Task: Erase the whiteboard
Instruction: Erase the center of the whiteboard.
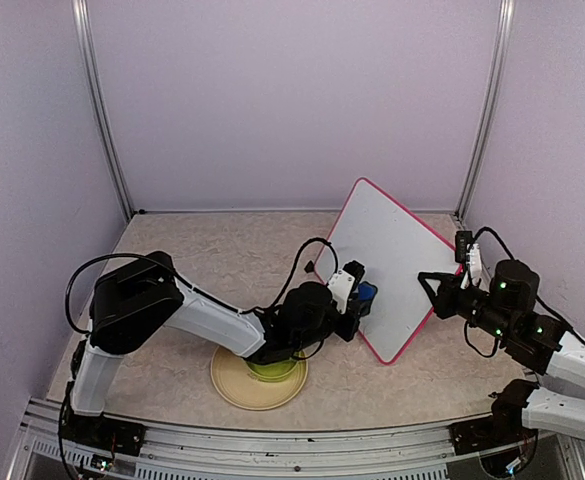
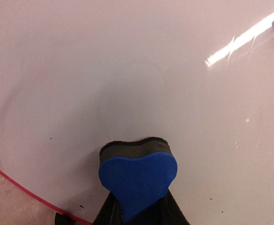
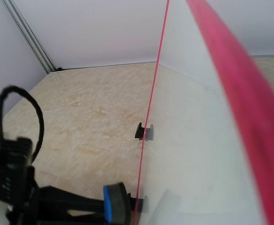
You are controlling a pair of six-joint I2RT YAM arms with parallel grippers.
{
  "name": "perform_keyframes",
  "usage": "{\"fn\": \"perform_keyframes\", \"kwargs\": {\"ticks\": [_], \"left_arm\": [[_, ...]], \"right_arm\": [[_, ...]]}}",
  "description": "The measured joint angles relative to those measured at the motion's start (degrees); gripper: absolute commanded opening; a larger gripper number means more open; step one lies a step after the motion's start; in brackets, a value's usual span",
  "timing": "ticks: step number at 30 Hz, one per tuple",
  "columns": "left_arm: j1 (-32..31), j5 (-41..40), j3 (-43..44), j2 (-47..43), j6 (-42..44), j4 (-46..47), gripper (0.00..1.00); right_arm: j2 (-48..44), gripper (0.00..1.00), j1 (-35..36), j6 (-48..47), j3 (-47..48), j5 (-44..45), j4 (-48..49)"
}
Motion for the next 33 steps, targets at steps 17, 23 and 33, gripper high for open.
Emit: {"fn": "perform_keyframes", "kwargs": {"ticks": [17, 23, 33], "left_arm": [[-0.07, -5.09, 3.72, 1.73, 0.26, -2.69, 0.00], [-0.66, -5.16, 2.36, 1.73, 0.26, -2.71, 0.00], [-1.88, -5.40, -1.09, 1.73, 0.17, -2.86, 0.00]], "right_arm": [[0.02, 0.00, -0.02, -0.07, 0.00, -0.13, 0.00], [0.24, 0.00, -0.07, -0.04, 0.00, -0.17, 0.17], [0.20, 0.00, -0.09, 0.00, 0.00, -0.17, 0.15]]}}
